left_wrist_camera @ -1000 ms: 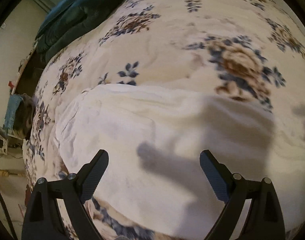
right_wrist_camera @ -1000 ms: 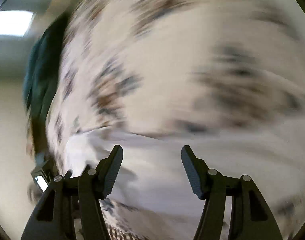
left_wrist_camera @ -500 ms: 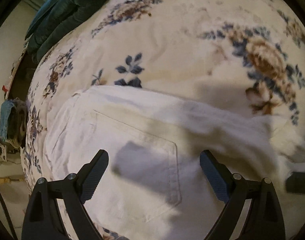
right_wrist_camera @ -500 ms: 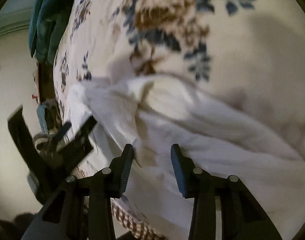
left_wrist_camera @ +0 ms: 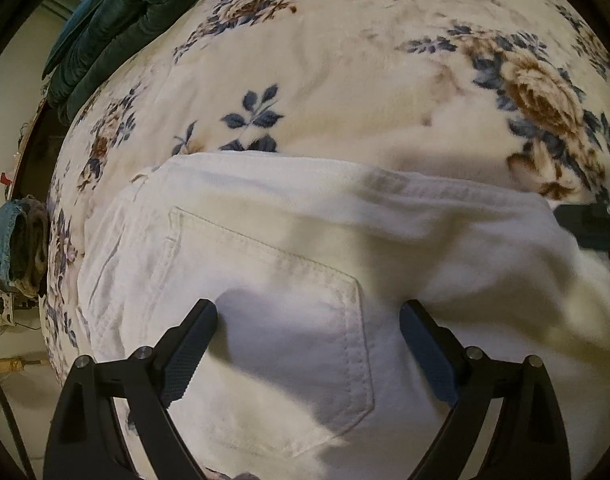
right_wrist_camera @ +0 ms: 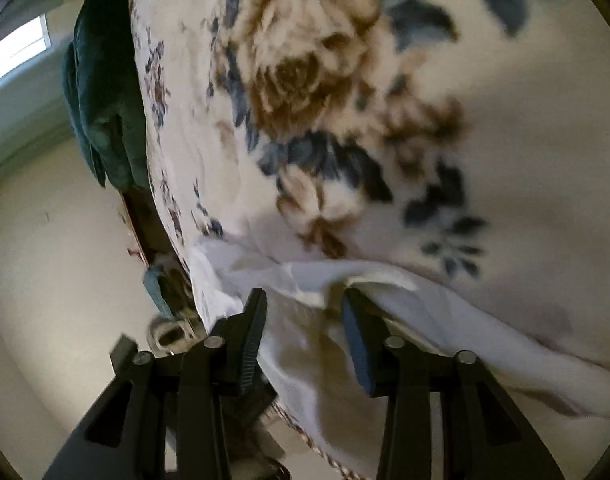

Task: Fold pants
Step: 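Smooth the folded pants with the left tool while the right gripper pinches the hem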

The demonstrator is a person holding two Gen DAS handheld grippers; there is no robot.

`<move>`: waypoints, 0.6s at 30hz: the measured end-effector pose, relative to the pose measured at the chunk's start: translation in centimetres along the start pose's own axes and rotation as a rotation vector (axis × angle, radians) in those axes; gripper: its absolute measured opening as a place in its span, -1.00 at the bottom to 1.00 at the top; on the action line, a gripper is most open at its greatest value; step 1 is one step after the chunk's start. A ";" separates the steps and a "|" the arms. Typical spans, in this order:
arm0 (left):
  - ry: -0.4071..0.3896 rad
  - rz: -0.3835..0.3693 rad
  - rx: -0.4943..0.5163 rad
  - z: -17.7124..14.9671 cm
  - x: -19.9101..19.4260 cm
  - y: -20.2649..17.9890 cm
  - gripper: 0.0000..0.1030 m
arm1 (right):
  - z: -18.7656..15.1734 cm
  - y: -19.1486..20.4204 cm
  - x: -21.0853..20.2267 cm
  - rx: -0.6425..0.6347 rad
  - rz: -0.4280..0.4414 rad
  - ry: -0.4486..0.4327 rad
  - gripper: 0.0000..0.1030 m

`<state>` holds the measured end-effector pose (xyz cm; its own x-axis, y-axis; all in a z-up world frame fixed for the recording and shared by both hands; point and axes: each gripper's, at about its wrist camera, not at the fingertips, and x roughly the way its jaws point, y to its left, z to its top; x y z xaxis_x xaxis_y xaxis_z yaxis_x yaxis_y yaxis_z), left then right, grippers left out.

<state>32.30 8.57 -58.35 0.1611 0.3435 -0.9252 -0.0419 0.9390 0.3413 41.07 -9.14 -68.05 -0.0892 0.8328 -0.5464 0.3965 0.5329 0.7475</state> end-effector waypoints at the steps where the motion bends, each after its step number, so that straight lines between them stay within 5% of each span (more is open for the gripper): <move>1: 0.001 0.002 0.004 0.0 0.2 0.1 0.83 | 0.1 0.6 0.5 -0.003 -0.018 -0.025 -0.94; 5: 0.002 -0.001 0.010 -0.2 0.5 0.1 0.83 | 0.1 2.0 -2.1 -0.066 -0.065 -0.152 -0.94; 8: 0.009 -0.003 0.007 -0.1 0.7 0.1 0.83 | 0.2 2.0 -1.5 -0.092 -0.077 -0.009 -0.91; 11: 0.016 -0.010 0.001 -0.1 0.7 0.4 0.83 | -0.4 3.4 -3.2 -0.217 -0.215 0.017 -0.87; 14: 0.019 -0.008 -0.004 0.0 0.8 0.4 0.83 | -0.9 3.3 -5.1 -0.281 -0.311 0.045 -0.42; 18: 0.017 -0.004 -0.006 0.0 0.8 0.3 0.83 | -2.0 2.6 -4.7 -0.352 -0.388 0.137 -0.39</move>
<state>32.38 9.13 -58.99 0.1441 0.3401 -0.9293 -0.0473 0.9404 0.3368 40.72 -11.34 -62.77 -0.2957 0.5638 -0.7712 -0.0178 0.8039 0.5945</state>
